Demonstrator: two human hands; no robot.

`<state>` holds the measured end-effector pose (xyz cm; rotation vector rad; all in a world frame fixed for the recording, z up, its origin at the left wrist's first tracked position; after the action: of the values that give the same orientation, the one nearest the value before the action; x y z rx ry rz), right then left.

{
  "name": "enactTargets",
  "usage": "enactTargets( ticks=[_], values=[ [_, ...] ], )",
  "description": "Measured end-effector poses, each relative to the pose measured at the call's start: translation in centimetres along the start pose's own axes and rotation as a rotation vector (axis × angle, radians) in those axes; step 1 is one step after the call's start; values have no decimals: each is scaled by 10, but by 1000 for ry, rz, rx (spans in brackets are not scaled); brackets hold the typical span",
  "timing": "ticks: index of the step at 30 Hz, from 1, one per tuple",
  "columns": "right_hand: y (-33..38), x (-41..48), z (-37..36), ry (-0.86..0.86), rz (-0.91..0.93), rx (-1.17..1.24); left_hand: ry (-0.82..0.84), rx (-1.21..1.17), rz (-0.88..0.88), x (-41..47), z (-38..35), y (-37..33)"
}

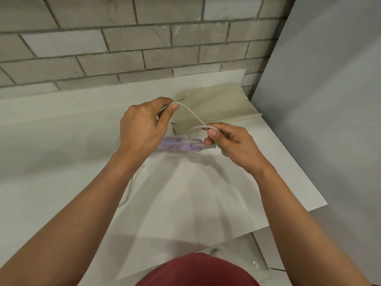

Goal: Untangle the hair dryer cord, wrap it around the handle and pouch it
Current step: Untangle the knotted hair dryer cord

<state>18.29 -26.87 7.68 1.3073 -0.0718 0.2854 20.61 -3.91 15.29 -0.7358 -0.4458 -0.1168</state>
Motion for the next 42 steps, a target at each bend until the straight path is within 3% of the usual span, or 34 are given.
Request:
enactTargets(
  ticks=[4, 14, 18, 22, 23, 26, 29, 34, 38, 42],
  values=[
    [-2, -2, -8, 34, -2, -43, 104, 188, -2, 10, -9, 17],
    [-6, -11, -11, -41, 13, 8, 85, 252, 193, 23, -6, 56],
    [-8, -14, -11, -26, -10, 8, 205, 665, -56, 12, -28, 35],
    [-3, -19, -13, 44, 15, -9, 379, 677, -571, -17, -54, -17],
    [-1, -19, -14, 50, 19, 2, 454, 669, -631, -22, -60, -22],
    [-4, -20, -12, 21, -7, 43, 568, 516, -468, -19, -59, -15],
    [-11, -22, -6, -28, -44, 113, 508, 287, -227, -13, -48, 9],
    [-21, -24, 4, -135, -55, 100, 418, 55, -2, -19, -17, 51],
    [-28, -21, 3, -165, -52, 100, 507, -54, 81, -48, -7, 63],
    [-30, -18, 3, -173, -52, 108, 753, 10, 49, -94, -32, 59]
  ],
)
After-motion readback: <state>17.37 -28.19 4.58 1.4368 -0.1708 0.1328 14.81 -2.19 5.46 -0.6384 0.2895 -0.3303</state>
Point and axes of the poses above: each hand's wrist, its own x-axis towards the middle knuckle, its own z-axis out of the back of the hand, y = z × x, the point moved 7 cm from there along x, towards the middle knuckle, and after that the axes turned 8 degrees about z, right-handed, at the moved point
